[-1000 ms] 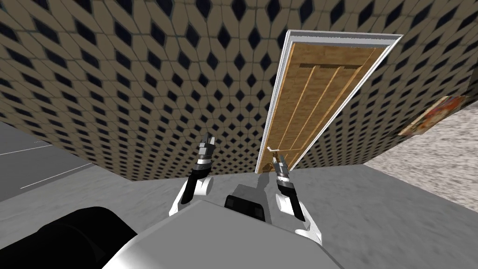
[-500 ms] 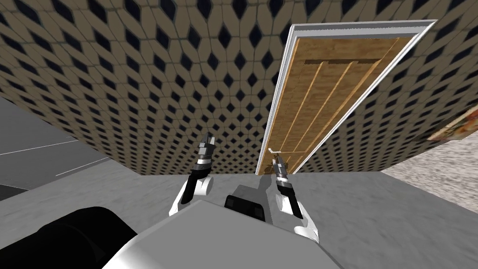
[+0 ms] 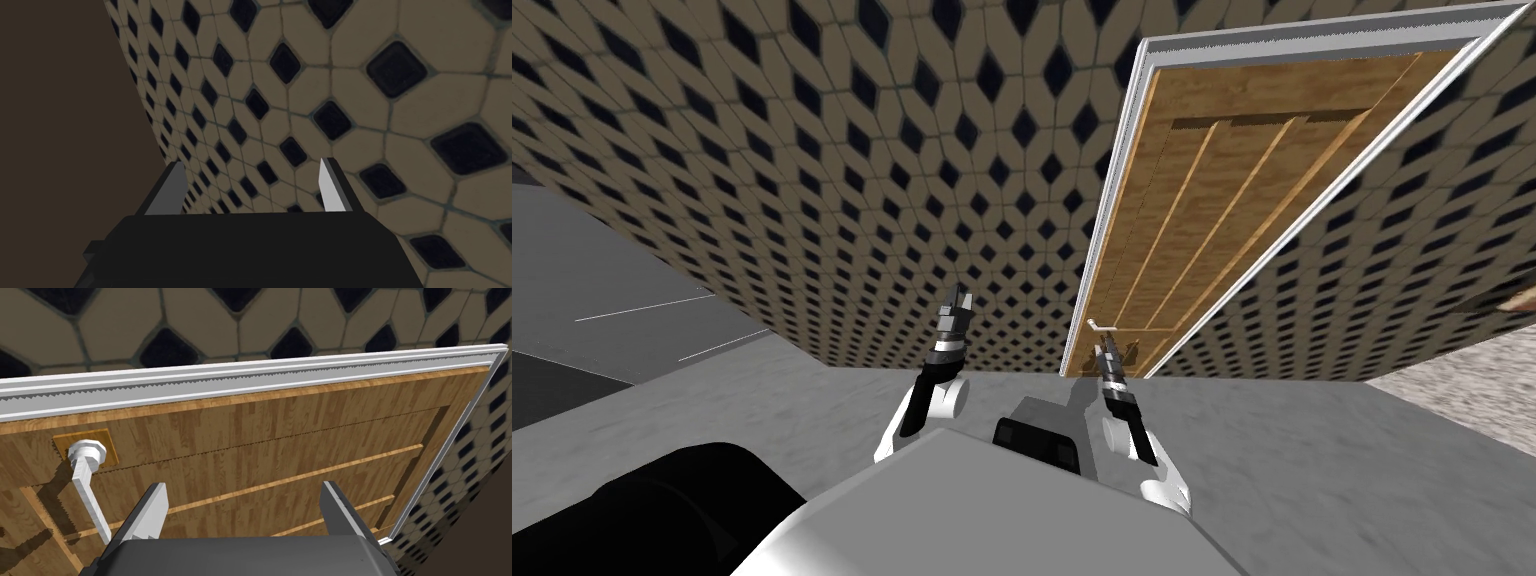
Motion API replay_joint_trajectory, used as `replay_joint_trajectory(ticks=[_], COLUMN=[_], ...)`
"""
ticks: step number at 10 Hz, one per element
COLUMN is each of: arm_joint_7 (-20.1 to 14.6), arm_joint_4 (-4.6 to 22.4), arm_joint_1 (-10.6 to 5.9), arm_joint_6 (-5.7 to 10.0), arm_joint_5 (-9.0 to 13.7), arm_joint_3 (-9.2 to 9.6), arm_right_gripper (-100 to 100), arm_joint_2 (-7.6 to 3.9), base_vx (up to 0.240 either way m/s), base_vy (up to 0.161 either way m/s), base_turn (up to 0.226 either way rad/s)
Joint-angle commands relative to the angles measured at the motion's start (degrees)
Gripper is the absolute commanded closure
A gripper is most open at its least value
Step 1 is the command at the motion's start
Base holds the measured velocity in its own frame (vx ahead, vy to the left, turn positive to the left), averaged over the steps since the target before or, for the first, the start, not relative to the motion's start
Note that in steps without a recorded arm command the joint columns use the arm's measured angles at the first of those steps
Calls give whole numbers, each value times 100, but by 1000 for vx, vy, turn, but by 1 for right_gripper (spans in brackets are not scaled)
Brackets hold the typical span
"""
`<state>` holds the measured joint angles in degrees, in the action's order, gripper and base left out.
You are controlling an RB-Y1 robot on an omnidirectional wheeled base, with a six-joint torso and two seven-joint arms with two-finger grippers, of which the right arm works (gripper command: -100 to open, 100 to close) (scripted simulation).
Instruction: Pull the door open
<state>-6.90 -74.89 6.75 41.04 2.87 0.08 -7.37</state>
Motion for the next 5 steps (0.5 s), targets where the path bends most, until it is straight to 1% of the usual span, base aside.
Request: replay_joint_trajectory(ticks=[1, 2, 3, 4, 5], arm_joint_7=[-3, -3, -3, -2, -1], arm_joint_4=[286, 496, 586, 774, 973], arm_joint_1=[-110, -200, -200, -289, -373], arm_joint_6=[60, 101, 101, 141, 180], arm_joint_5=[26, 47, 47, 68, 87], arm_joint_3=[-18, -32, -32, -45, -57], arm_right_gripper=[-100, -100, -100, -100, -100], arm_joint_2=[-36, -61, -61, -86, -109], base_vx=[17, 26, 29, 35, 31], base_vy=[-69, -100, -79, -73, -101], base_turn=[99, 196, 51, 70, 170])
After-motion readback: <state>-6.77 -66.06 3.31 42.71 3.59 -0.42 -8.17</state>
